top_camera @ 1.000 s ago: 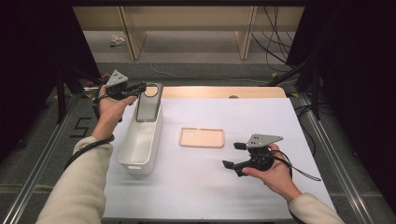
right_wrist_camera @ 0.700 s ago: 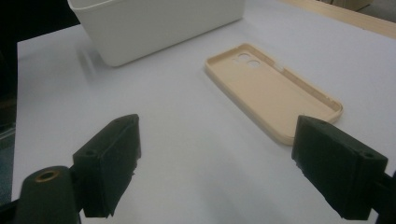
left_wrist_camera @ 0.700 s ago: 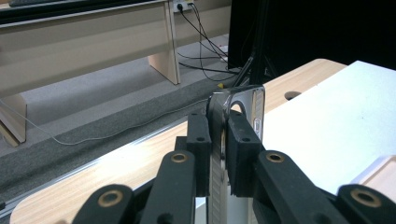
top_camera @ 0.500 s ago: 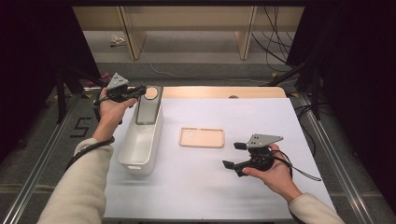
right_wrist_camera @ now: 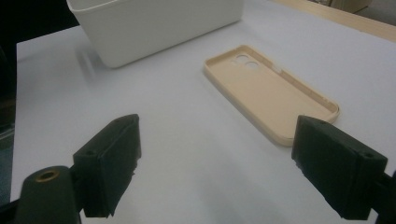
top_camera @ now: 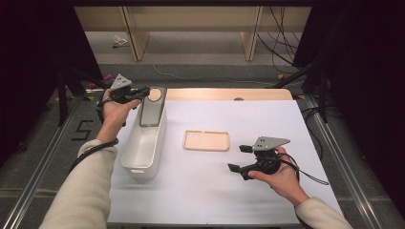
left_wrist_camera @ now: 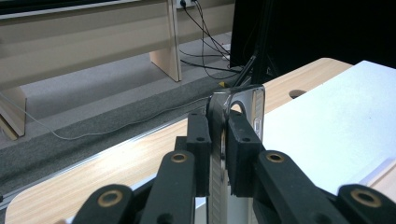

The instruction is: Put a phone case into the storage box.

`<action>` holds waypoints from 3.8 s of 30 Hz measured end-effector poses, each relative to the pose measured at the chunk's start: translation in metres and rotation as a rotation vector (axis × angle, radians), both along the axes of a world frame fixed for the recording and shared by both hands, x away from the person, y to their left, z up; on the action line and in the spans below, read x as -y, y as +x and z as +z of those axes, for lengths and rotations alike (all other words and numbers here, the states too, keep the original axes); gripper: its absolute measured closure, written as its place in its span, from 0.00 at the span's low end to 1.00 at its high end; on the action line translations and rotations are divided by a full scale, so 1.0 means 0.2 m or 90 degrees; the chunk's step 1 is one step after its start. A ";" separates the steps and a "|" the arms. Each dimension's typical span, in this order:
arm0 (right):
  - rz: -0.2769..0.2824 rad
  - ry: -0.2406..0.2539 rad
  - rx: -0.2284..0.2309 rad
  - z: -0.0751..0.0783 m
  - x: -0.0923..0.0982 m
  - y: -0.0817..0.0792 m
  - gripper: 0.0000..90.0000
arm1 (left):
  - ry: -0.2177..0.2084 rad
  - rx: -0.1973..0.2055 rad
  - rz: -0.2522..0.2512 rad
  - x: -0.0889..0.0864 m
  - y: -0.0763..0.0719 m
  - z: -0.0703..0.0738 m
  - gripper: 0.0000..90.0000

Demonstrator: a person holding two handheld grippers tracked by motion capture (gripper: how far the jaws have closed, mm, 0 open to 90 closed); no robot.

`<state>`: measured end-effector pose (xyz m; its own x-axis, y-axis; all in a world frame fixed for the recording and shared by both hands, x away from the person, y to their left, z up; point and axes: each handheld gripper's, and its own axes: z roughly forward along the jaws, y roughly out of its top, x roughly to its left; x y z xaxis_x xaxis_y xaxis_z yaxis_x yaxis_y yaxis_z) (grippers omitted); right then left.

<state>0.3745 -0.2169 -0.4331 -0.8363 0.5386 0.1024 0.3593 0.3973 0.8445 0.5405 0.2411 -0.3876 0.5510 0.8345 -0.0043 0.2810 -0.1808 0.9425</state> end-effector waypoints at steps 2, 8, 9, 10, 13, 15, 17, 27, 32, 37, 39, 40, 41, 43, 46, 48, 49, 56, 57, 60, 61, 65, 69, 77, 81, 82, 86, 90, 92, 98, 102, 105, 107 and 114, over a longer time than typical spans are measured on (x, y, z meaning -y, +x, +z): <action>-0.001 0.000 0.000 0.00 0.00 0.00 0.18 | -0.003 -0.003 0.003 0.00 0.00 0.00 0.90; 0.000 0.000 0.001 0.00 0.00 0.00 0.19 | -0.003 -0.007 0.004 0.00 0.01 -0.01 0.90; 0.000 0.000 0.001 0.00 0.00 0.00 0.19 | -0.002 -0.008 0.005 0.00 0.02 -0.02 0.90; 0.000 0.000 0.001 0.00 0.00 0.00 0.19 | -0.003 -0.010 0.005 0.00 0.02 -0.02 0.90; 0.000 0.000 0.001 0.00 0.00 0.00 0.19 | -0.004 -0.013 0.006 0.00 0.02 -0.03 0.90; -0.001 0.000 0.000 0.00 0.00 0.00 0.19 | -0.006 -0.016 0.009 0.00 0.03 -0.04 0.89; 0.000 0.000 0.002 0.00 0.00 0.00 0.19 | -0.008 -0.018 0.011 -0.01 0.03 -0.04 0.89; 0.000 0.001 0.002 0.00 0.00 0.00 0.19 | 0.004 -0.037 0.024 -0.02 0.04 -0.06 0.88; 0.001 0.001 0.000 0.00 0.00 0.00 0.19 | 0.008 -0.043 0.030 -0.03 0.04 -0.06 0.87; 0.001 0.001 0.000 0.00 0.00 0.00 0.19 | 0.019 -0.049 0.033 -0.03 0.05 -0.06 0.86; 0.001 0.001 0.000 0.00 0.00 0.00 0.19 | 0.029 -0.051 0.036 -0.03 0.05 -0.06 0.86; 0.001 0.001 0.000 0.00 0.00 0.00 0.19 | 0.035 -0.052 0.036 -0.03 0.05 -0.06 0.85; 0.001 0.001 0.000 0.00 0.00 0.00 0.19 | 0.041 -0.051 0.034 -0.02 0.06 -0.06 0.85; 0.002 0.002 0.002 0.00 0.00 0.00 0.20 | 0.049 -0.052 0.036 -0.02 0.06 -0.05 0.85; 0.002 0.002 0.000 0.00 0.00 0.00 0.20 | 0.060 -0.056 0.040 -0.02 0.06 -0.05 0.84; 0.002 0.003 0.000 0.00 0.00 0.00 0.20 | 0.066 -0.058 0.044 -0.01 0.07 -0.05 0.83; 0.002 0.002 0.000 0.00 0.00 0.00 0.20 | 0.068 -0.059 0.044 -0.01 0.07 -0.04 0.83; 0.003 0.003 0.001 0.00 0.00 0.00 0.20 | 0.097 -0.070 0.058 0.01 0.09 -0.04 0.79; 0.003 0.003 0.001 0.00 0.00 0.00 0.20 | 0.101 -0.071 0.060 0.01 0.09 -0.04 0.79; 0.003 0.004 0.000 0.00 0.00 0.00 0.20 | 0.108 -0.073 0.068 0.01 0.10 -0.04 0.78; 0.004 0.005 -0.001 0.00 0.00 0.00 0.20 | 0.114 -0.076 0.070 0.01 0.10 -0.04 0.78; 0.005 0.003 -0.001 0.00 0.00 0.00 0.20 | 0.135 -0.082 0.074 0.02 0.11 -0.05 0.76; 0.006 0.003 -0.003 -0.01 0.00 0.00 0.20 | 0.149 -0.086 0.081 0.03 0.12 -0.05 0.73; 0.007 0.003 -0.003 -0.01 0.00 0.00 0.20 | 0.142 -0.111 0.109 0.03 0.14 -0.05 0.57; 0.006 0.004 -0.003 -0.01 0.00 0.00 0.20 | 0.127 -0.128 0.121 0.04 0.13 -0.05 0.49; 0.006 0.003 -0.003 -0.01 0.00 0.00 0.20 | 0.126 -0.129 0.124 0.04 0.13 -0.05 0.47; 0.006 0.000 -0.003 -0.01 0.00 0.00 0.20 | 0.122 -0.133 0.130 0.04 0.13 -0.05 0.40; 0.005 0.002 -0.004 -0.01 0.00 0.00 0.20 | 0.115 -0.128 0.143 0.04 0.11 -0.05 0.27; 0.005 0.001 -0.004 -0.01 0.00 0.01 0.19 | 0.111 -0.130 0.150 0.04 0.10 -0.04 0.17; 0.002 0.002 -0.003 -0.01 0.01 0.01 0.19 | 0.109 -0.136 0.140 0.01 0.04 -0.01 0.24; -0.002 -0.001 -0.003 -0.01 0.01 0.01 0.19 | 0.088 -0.136 0.141 0.00 -0.02 0.01 0.15; -0.004 0.000 -0.003 0.00 0.01 0.02 0.19 | 0.077 -0.134 0.133 0.00 -0.09 0.01 0.08; -0.006 0.000 -0.003 0.00 0.01 0.02 0.19 | 0.077 -0.132 0.131 -0.01 -0.14 0.01 0.05; -0.011 -0.001 -0.004 0.00 0.02 0.02 0.19 | 0.046 -0.113 0.117 0.00 -0.31 0.02 0.00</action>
<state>0.3787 -0.2205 -0.4337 -0.8264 0.5529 0.1066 0.3708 0.3918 0.8420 0.4788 0.2415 -0.3837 0.3859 0.9222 -0.0244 0.4750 -0.1760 0.8622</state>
